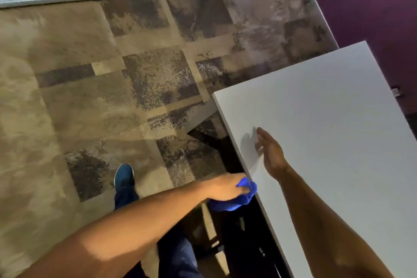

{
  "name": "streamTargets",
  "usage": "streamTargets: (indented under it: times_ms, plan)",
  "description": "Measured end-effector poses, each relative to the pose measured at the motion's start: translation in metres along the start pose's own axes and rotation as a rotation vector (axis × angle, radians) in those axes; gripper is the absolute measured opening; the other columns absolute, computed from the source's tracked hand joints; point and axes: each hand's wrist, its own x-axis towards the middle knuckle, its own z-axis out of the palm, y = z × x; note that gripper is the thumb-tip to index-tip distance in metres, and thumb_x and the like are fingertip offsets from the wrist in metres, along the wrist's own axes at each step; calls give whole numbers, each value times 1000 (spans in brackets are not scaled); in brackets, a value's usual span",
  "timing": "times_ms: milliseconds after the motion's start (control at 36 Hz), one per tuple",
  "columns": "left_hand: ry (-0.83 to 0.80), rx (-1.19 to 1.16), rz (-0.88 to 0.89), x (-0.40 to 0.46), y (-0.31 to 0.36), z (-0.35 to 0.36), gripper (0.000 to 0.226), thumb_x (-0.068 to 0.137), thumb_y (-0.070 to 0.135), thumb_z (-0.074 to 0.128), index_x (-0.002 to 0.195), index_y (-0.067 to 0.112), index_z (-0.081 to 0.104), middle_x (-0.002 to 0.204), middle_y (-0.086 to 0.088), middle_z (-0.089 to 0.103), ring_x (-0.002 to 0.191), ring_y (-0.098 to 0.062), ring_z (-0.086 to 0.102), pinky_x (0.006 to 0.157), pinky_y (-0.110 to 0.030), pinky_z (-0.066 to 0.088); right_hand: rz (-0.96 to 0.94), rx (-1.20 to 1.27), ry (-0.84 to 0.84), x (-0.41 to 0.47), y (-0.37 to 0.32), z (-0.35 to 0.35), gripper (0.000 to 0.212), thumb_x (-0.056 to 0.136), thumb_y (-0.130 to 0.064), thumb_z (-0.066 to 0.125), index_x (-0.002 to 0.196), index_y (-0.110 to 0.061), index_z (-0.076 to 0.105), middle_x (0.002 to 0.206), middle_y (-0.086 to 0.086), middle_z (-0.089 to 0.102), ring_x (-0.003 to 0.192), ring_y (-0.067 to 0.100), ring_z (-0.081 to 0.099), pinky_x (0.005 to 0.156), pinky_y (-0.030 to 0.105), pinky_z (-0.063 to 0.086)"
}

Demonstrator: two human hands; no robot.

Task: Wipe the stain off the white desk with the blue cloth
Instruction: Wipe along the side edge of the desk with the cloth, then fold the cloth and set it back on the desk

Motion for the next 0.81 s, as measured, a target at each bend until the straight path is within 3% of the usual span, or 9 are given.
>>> streamTargets:
  times_ms: [56,194,333,417,528,611,667,750,806]
  plan:
    - [50,-71,-5,-17,6,-21,27,95,38,44,114,23,55,113,-3,65,102,-23,60,83,-35,46,-9,-70,30,-18,-4,-2,31,99,-18,57,129,-14,63,91,2,65,77,14,56,72,28,43]
    - [80,-191,30,-55,14,-66,31,101,29,45,128,17,56,127,-7,63,118,-21,58,105,-37,43,62,35,50,-75,-2,-3,31,101,-21,53,131,-21,58,121,0,69,102,20,69,82,33,47]
    - [62,-366,46,-83,21,-95,27,100,27,46,122,22,61,118,-2,67,99,-4,63,88,-22,52,-42,-80,38,-121,-4,10,21,104,-30,49,120,-34,63,122,-5,69,100,11,70,89,31,52]
    - [85,-511,15,-90,21,-107,25,101,21,49,120,17,64,120,-8,65,105,-14,59,102,-37,44,-88,-42,-46,-141,-17,23,27,106,-36,44,114,-41,68,122,-9,70,107,8,68,86,21,52]
    - [74,-677,31,-99,26,-124,29,92,31,57,112,12,65,109,-9,65,102,-20,59,98,-38,44,-232,-26,-148,-159,-40,37,34,101,-51,43,127,-41,63,131,-14,65,123,4,59,99,19,47]
    - [106,-680,61,-104,34,-135,14,100,24,49,105,13,56,97,-6,57,88,-13,56,85,-25,45,-358,-91,-134,-163,-56,40,41,93,-57,57,132,-47,56,147,-20,48,134,-2,45,110,23,38]
    - [122,-621,62,-107,42,-143,13,101,26,45,104,14,50,93,-2,53,80,-7,53,76,-19,45,-436,-161,-143,-167,-71,42,54,88,-63,61,138,-50,48,151,-29,37,137,-9,36,108,16,35]
    - [130,-513,93,-115,56,-155,30,92,45,48,106,19,49,99,0,53,88,-9,52,82,-23,44,-496,-221,-168,-173,-98,47,57,86,-62,65,138,-54,44,143,-33,45,130,-11,42,96,3,38]
    - [128,-506,127,-121,65,-164,34,87,50,48,105,21,51,101,-2,53,91,-12,52,84,-26,44,-530,-263,-153,-173,-111,50,48,87,-56,69,132,-48,53,133,-27,56,125,-3,51,97,11,43]
